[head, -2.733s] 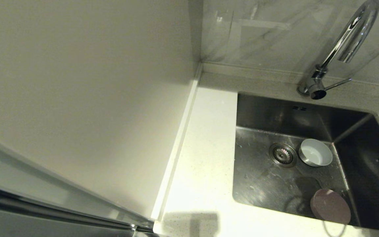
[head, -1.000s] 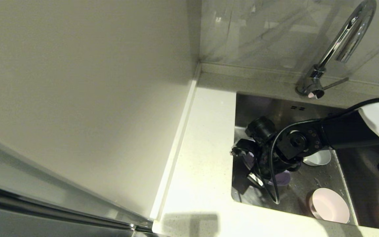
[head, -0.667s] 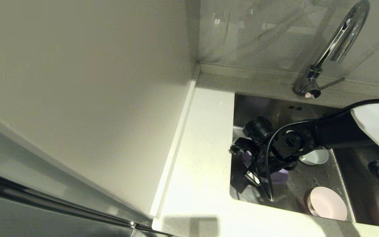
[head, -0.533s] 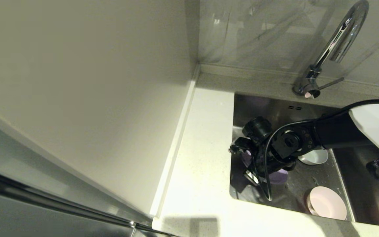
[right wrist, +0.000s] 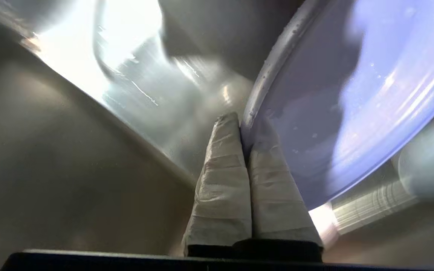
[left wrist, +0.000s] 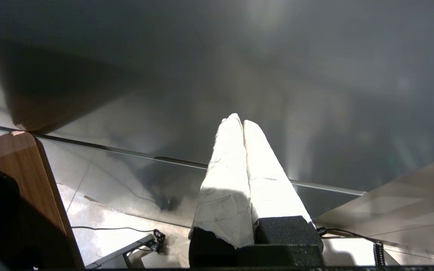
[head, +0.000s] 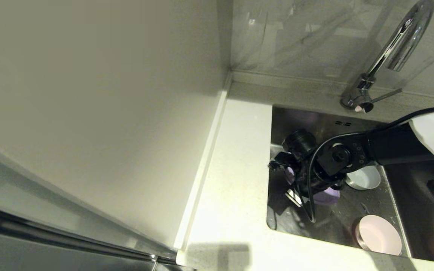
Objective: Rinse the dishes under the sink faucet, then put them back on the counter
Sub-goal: Put a plate into the sink
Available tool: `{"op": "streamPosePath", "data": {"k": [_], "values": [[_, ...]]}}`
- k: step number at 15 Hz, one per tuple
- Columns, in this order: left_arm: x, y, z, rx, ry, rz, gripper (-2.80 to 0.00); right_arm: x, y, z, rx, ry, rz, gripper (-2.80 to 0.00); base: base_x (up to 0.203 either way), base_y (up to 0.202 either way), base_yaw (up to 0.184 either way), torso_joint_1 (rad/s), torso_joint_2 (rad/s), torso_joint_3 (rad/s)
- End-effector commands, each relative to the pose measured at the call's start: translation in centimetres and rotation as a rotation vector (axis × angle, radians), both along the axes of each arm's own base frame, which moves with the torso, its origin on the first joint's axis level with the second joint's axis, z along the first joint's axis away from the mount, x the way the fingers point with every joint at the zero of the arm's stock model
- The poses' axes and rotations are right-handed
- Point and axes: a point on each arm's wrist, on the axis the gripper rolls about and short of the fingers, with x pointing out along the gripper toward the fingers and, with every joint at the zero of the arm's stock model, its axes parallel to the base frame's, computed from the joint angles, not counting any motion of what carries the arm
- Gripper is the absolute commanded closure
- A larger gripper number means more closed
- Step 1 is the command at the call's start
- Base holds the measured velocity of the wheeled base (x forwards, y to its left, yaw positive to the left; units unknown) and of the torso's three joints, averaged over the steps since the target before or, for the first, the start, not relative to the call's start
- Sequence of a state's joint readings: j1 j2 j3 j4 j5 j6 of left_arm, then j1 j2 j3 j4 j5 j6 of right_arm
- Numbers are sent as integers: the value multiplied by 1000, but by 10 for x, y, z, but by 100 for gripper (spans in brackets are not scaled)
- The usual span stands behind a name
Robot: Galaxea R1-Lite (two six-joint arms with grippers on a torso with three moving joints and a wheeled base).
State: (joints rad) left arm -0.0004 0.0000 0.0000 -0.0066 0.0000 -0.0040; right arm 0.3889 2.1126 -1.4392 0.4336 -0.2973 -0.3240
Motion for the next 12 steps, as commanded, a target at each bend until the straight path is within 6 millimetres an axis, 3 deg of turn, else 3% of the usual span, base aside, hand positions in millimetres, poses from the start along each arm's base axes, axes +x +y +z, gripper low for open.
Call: {"op": "streamPosePath", "data": {"k": [1, 6, 9, 12], "values": [[0, 0, -1, -1, 4, -1, 0, -11, -23, 23, -26, -8, -58, 0, 0, 0, 0, 0, 0, 0], [0, 0, -1, -1, 4, 0, 0, -24, -53, 39, -55, 47, -128, 0, 0, 0, 0, 0, 0, 0], [0, 0, -1, -1, 3, -1, 0, -22, -54, 35, -58, 61, -129, 0, 0, 0, 0, 0, 0, 0], [0, 0, -1, -1, 3, 0, 0, -8, -47, 21, -60, 81, -119, 0, 0, 0, 0, 0, 0, 0]]}}
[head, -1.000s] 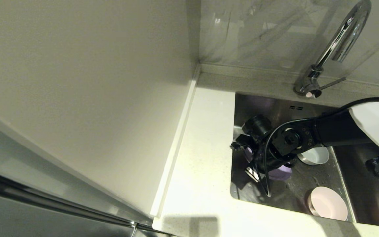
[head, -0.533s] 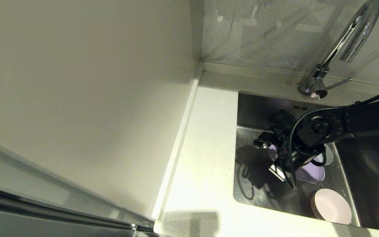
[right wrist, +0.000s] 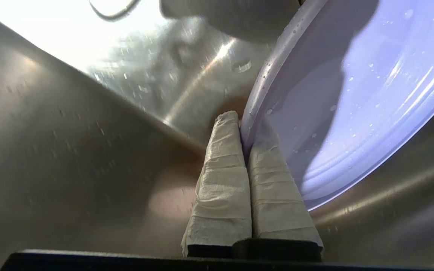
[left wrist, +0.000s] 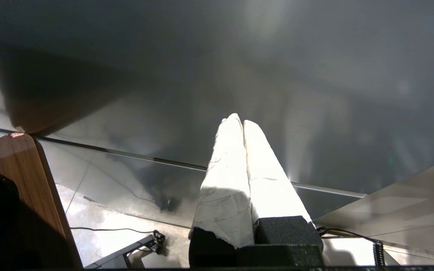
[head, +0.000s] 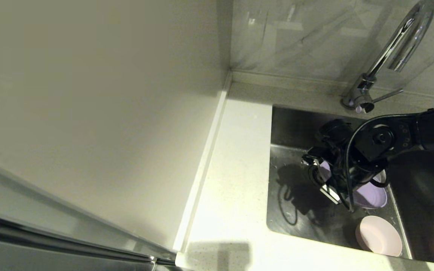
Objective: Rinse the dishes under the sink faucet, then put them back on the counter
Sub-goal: Put a plate into the sink
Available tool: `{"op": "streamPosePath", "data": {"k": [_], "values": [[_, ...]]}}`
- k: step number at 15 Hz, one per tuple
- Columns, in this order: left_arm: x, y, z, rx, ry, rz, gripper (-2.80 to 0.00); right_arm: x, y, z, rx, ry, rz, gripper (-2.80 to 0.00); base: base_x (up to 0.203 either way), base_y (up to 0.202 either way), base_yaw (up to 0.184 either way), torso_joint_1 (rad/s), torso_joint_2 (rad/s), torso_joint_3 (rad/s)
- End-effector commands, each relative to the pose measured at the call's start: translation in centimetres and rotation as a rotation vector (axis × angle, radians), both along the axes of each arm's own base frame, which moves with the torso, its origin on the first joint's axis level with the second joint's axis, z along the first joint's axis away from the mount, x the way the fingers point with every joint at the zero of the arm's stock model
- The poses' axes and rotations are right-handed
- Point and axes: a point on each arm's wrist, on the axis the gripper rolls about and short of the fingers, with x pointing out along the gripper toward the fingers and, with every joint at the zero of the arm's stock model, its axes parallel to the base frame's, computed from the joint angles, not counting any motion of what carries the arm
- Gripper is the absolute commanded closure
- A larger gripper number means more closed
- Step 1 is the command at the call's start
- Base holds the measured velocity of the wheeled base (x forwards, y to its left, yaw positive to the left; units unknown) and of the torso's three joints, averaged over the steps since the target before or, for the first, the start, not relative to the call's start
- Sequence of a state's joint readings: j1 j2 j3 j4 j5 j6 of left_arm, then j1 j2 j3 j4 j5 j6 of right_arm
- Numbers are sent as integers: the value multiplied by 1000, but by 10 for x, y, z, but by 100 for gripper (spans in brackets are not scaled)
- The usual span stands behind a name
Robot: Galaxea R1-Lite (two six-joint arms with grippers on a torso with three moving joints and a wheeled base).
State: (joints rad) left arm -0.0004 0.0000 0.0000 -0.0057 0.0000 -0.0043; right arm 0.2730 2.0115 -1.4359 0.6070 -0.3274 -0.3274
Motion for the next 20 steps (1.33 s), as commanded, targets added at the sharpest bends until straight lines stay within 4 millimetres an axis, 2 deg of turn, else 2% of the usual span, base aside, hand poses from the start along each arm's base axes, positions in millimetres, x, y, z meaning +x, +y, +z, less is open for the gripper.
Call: {"op": "streamPosePath", "data": {"k": [1, 5, 14, 20], "values": [[0, 0, -1, 0, 2, -1, 0, 12, 9, -12, -5, 17, 17, 0, 0, 0, 0, 0, 0, 0], [0, 0, -1, 0, 1, 0, 0, 23, 24, -23, 6, -14, 47, 0, 0, 0, 0, 0, 0, 0], [0, 0, -1, 0, 1, 0, 0, 30, 27, -38, -2, 13, 47, 0, 0, 0, 0, 0, 0, 0], [0, 0, -1, 0, 3, 0, 0, 32, 29, -40, 0, 12, 46, 0, 0, 0, 0, 0, 0, 0]]}}
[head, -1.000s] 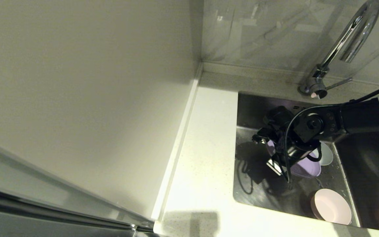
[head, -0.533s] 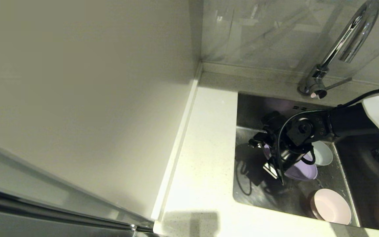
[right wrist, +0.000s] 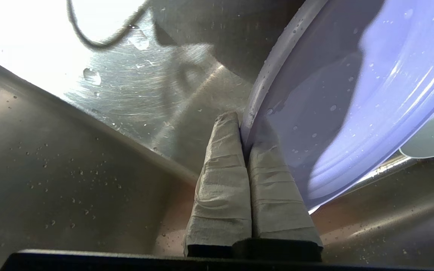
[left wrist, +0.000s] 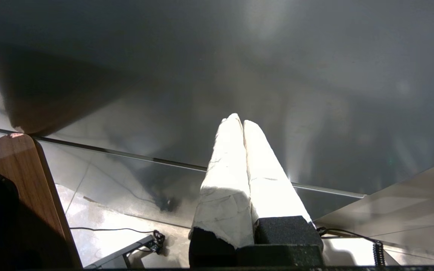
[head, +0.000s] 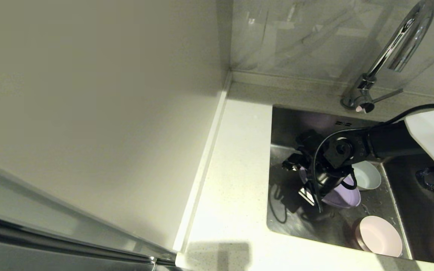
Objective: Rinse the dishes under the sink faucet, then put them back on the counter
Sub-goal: Put a plate into the sink
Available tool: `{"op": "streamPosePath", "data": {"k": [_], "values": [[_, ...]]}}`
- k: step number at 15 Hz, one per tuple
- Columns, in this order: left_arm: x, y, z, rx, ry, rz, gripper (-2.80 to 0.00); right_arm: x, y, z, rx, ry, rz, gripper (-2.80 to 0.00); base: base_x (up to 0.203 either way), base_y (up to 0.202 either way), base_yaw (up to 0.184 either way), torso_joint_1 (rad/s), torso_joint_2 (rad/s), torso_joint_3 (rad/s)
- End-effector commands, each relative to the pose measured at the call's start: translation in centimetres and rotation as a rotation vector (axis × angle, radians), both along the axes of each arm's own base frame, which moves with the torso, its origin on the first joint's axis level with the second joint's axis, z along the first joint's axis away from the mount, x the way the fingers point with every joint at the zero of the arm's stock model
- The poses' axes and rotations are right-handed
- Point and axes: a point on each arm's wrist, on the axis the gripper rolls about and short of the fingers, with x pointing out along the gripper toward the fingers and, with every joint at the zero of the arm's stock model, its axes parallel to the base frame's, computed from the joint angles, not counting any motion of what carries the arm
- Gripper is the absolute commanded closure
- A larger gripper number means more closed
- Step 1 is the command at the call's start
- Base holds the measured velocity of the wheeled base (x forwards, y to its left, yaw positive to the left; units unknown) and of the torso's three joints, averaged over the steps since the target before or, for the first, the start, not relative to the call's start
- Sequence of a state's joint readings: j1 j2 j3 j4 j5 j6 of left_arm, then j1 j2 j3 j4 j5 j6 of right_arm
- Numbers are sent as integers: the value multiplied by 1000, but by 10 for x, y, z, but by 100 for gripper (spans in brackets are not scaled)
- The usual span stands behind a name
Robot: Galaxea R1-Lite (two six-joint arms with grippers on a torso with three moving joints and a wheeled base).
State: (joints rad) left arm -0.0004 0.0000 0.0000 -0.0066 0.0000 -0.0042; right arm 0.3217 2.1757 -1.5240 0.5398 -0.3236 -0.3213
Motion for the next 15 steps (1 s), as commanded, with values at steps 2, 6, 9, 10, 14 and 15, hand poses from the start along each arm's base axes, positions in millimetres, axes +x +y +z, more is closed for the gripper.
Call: {"op": "streamPosePath", "data": {"k": [2, 6, 9, 10, 14, 15], "values": [[0, 0, -1, 0, 3, 0, 0, 1, 1, -4, -6, 11, 1, 0, 0, 0, 0, 0, 0, 0], [0, 0, -1, 0, 2, 0, 0, 4, 3, -8, -3, 15, 5, 0, 0, 0, 0, 0, 0, 0], [0, 0, -1, 0, 2, 0, 0, 3, 3, -12, -9, 32, 5, 0, 0, 0, 0, 0, 0, 0], [0, 0, -1, 0, 2, 0, 0, 2, 3, -15, -13, 43, 5, 0, 0, 0, 0, 0, 0, 0], [0, 0, -1, 0, 4, 0, 0, 1, 3, -27, -25, 80, 4, 0, 0, 0, 0, 0, 0, 0], [0, 0, -1, 0, 2, 0, 0, 2, 3, -30, -27, 87, 3, 0, 0, 0, 0, 0, 0, 0]]}}
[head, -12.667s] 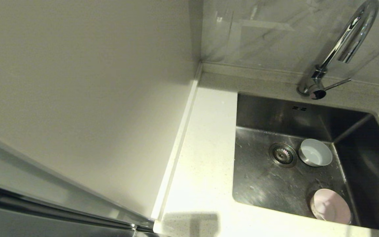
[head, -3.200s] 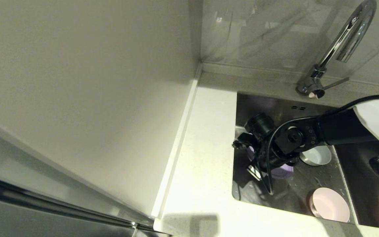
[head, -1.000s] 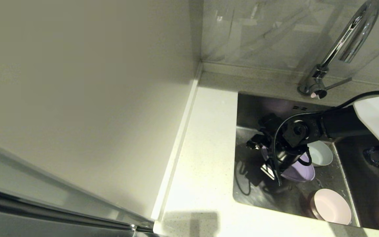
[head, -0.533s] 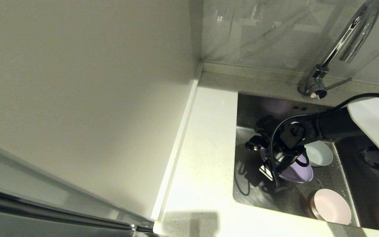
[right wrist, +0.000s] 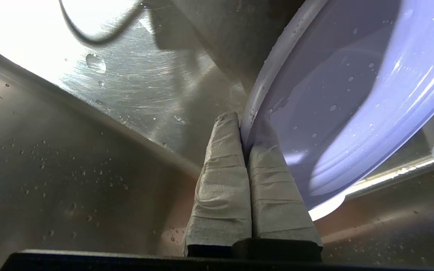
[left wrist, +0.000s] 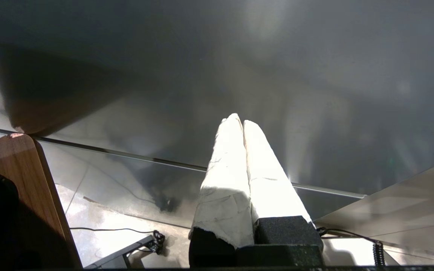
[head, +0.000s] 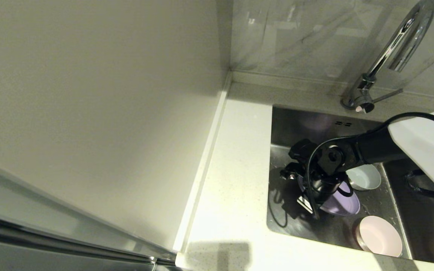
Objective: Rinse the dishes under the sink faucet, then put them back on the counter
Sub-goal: Put a plate into the sink
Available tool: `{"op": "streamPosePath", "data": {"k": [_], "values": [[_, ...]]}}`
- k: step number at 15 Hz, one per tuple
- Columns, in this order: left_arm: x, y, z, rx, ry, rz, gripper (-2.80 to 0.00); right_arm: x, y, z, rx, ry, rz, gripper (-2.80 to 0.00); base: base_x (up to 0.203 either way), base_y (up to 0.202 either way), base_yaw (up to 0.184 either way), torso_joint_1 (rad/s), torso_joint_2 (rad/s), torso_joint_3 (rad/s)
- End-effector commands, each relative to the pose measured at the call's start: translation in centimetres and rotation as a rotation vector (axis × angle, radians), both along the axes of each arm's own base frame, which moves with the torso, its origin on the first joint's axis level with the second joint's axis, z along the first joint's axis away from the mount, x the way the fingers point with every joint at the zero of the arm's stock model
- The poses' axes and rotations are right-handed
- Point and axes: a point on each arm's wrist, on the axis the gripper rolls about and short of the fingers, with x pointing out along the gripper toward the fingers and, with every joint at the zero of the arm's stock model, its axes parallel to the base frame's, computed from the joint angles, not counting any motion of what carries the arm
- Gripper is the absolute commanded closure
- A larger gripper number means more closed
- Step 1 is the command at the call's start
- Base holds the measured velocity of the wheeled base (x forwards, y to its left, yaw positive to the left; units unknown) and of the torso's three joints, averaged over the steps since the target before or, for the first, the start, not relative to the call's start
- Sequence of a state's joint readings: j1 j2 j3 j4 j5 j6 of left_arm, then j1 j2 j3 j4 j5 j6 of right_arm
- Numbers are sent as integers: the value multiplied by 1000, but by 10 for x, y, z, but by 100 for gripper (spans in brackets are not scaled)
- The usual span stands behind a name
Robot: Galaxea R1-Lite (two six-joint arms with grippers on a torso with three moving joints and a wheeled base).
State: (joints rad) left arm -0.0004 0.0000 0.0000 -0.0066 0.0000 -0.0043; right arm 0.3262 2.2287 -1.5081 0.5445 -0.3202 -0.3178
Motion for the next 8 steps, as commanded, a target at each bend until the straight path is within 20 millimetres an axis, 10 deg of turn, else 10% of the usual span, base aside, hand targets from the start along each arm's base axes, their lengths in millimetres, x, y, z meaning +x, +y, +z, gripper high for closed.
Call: {"op": "streamPosePath", "data": {"k": [1, 8], "values": [[0, 0, -1, 0, 4, 0, 0, 2, 0, -8, -10, 23, 1, 0, 0, 0, 0, 0, 0, 0], [0, 0, -1, 0, 2, 0, 0, 6, -4, -16, -9, 34, -27, 0, 0, 0, 0, 0, 0, 0]]}}
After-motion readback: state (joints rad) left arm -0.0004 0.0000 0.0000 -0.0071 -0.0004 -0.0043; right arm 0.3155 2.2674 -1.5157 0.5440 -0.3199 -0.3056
